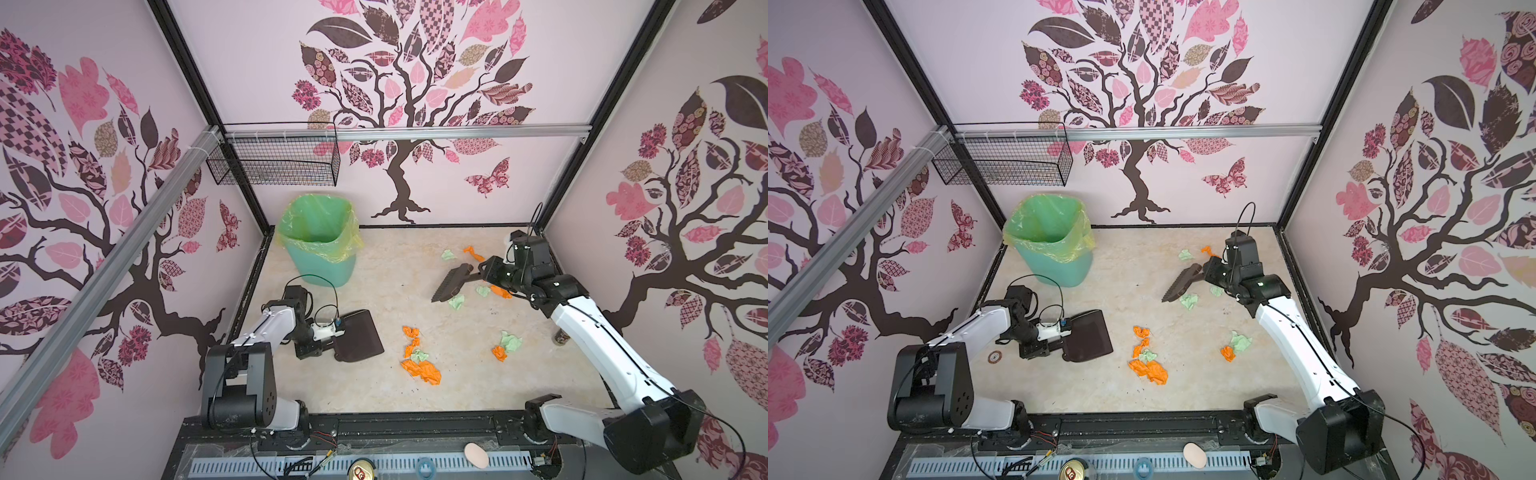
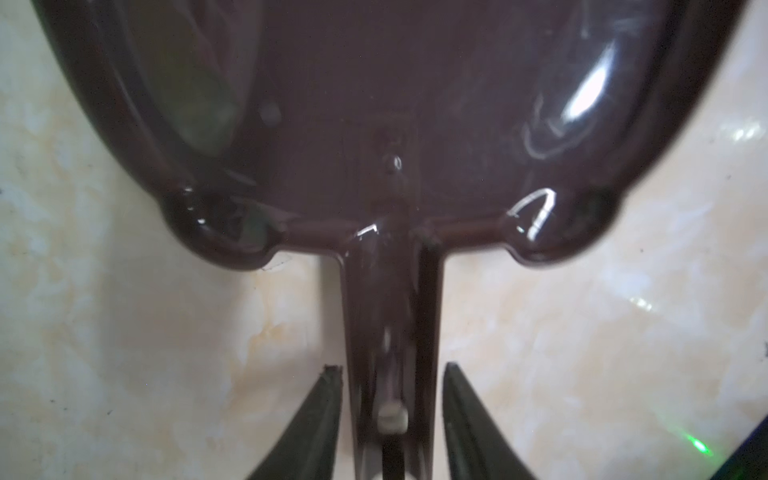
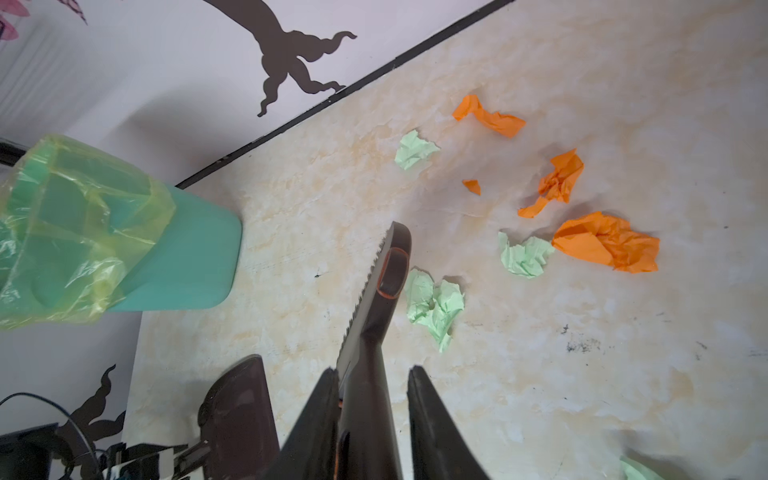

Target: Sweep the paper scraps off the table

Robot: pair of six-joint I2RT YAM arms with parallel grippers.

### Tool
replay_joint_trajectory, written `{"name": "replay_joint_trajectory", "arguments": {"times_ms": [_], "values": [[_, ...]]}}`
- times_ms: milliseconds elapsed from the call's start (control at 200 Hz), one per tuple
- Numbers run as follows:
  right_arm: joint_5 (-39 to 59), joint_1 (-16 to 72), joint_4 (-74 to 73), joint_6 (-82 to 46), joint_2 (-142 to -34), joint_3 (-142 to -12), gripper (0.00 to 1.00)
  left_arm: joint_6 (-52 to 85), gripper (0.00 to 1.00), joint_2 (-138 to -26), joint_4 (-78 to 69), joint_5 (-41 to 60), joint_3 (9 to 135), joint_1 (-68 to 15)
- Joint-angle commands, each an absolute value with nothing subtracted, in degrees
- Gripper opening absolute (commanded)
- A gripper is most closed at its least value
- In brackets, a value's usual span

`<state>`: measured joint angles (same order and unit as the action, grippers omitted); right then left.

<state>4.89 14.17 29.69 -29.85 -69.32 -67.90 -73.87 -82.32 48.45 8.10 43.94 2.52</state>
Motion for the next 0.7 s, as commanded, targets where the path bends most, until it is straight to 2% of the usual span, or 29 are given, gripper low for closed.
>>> {"name": "replay_joint_trajectory", "arguments": {"times_ms": [0, 120, 260, 340, 480, 565, 635, 695], "values": [[6.4, 14.3, 33.8, -24.3, -71.7, -74.9, 0.0, -74.8, 0.53, -82.2, 49.3, 8.6, 45.6, 2.3], [4.9, 14.3, 36.4, -18.7, -76.4, -80.9, 0.0, -74.6, 0.59, -80.8, 49.5, 9.2, 46.4, 2.3], [-12.1, 14.0, 41.8, -8.1, -86.1, -94.8, 0.0, -74.5, 0.62, -78.7, 51.0, 9.4, 48.5, 2.3], [-19.0, 13.0, 47.0, -0.3, -96.7, -107.9, 0.0, -74.3, 0.62, -77.4, 52.4, 9.3, 50.6, 2.4], [-29.8, 12.7, 58.0, 11.2, -121.5, -140.3, 0.0, -73.3, 0.62, -74.9, 56.2, 11.8, 53.6, 2.5], [-33.0, 13.2, 46.2, 19.7, -123.5, -136.7, 0.0, -72.2, 0.62, -73.1, 57.2, 13.5, 53.7, 2.5], [-39.2, 15.2, 31.5, 36.0, -123.6, -127.4, 0.0, -71.8, 0.62, -72.2, 57.2, 14.0, 53.4, 2.3], [-39.6, 15.8, 21.0, 46.9, -124.5, -122.7, 0.0, -71.5, 0.62, -71.9, 57.1, 13.9, 53.0, 2.3]]}}
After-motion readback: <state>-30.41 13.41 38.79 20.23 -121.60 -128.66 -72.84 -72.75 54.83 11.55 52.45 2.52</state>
